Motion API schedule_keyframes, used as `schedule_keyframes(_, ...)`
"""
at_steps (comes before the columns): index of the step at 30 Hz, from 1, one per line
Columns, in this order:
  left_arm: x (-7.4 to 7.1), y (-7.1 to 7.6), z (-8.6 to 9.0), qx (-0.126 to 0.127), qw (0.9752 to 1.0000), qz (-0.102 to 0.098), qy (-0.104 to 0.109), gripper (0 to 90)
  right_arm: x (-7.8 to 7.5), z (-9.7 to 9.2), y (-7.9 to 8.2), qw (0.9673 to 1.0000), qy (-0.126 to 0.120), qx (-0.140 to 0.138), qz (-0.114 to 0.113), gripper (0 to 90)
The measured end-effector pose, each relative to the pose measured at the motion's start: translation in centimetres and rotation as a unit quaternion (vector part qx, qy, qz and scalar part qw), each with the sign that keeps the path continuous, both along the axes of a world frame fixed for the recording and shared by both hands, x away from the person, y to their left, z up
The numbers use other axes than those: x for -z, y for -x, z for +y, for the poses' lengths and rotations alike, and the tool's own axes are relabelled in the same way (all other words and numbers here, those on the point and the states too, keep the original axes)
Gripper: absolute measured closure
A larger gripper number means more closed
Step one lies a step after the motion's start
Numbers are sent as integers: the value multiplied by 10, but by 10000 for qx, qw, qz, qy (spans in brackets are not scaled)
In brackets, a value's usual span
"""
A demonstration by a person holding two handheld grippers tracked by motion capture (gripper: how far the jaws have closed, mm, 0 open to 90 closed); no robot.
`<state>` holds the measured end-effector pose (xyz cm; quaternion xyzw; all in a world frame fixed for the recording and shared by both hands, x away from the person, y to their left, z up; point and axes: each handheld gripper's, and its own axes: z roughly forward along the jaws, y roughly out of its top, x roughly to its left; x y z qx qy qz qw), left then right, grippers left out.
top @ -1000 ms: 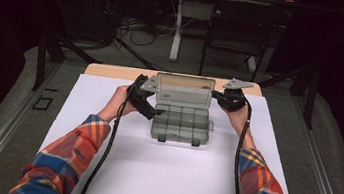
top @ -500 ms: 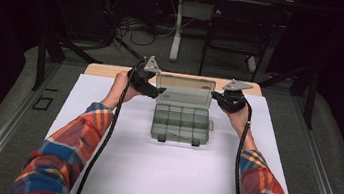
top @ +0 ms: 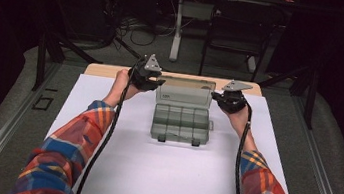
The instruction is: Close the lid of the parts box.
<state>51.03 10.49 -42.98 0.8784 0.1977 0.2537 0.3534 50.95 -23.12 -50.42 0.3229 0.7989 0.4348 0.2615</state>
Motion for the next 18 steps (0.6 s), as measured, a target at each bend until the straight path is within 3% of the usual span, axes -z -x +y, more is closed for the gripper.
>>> schedule_keyframes(4,0,1,2,35,10000,-45,7,726,-1,1,0,9999,73,86,7,881)
schedule_keyframes(8,0,2,3,100,9999,-72,-30,745,-5,1,2,9997,138,209,7,805)
schedule_keyframes(13,0,4,4,161,9998,-89,-71,750,-14,-3,4,9987,306,395,64,612)
schedule_keyframes(18,0,6,3,194,9996,-143,-135,753,-25,-12,6,9981,273,513,226,454)
